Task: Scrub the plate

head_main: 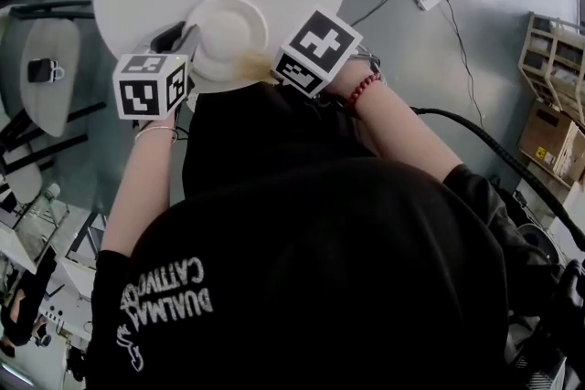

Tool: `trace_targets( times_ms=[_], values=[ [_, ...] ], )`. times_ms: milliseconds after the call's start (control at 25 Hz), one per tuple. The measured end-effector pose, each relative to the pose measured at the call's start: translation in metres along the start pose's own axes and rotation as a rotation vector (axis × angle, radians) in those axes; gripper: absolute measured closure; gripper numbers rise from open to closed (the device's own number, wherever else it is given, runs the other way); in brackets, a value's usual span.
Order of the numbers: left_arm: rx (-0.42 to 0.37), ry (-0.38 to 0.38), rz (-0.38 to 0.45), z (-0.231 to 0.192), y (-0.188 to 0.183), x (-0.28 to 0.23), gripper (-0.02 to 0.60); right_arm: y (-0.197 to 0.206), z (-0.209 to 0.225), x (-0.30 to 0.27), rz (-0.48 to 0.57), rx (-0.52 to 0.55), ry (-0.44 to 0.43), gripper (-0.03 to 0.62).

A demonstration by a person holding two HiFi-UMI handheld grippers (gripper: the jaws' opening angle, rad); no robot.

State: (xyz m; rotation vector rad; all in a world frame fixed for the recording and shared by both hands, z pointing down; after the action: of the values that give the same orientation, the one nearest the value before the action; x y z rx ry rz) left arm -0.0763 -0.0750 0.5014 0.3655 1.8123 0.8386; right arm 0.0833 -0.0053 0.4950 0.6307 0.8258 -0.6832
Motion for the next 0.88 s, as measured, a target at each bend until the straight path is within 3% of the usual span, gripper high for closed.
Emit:
trace_targets(
  times_ms=[280,440,720,880],
  values=[
    [0.043,0.084,0.033,-0.009,0.007,0.005,0.500,0.007,-0.002,0.016,0.050,-0.129,0.090,0.534],
    [0.038,0.159,0.080,-0.008,-0.004,0.014,0.509,0.004,-0.013,0.030,0.164,-0.270,0.097,0.534],
    [0.058,0.340,0.258,-0.008,-0.062,0.063,0.549,-0.040,-0.045,0.063,0.539,-0.463,0.072,0.533],
    [0.013,0.451,0.371,-0.002,-0.093,0.114,0.584,-0.078,-0.074,0.091,0.859,-0.470,0.087,0.533]
  ],
)
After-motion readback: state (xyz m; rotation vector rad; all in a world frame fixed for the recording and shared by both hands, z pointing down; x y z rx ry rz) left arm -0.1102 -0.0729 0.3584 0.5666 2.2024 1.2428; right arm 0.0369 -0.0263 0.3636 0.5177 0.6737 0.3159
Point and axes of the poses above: the fingertips, and each gripper's own axes: x backward along the fingers, z to its right, y out of its underside, the point moved 2 cm from there along x, backward along the fingers, and after that the axes turned 7 degrees about z, right-handed, at the moved point
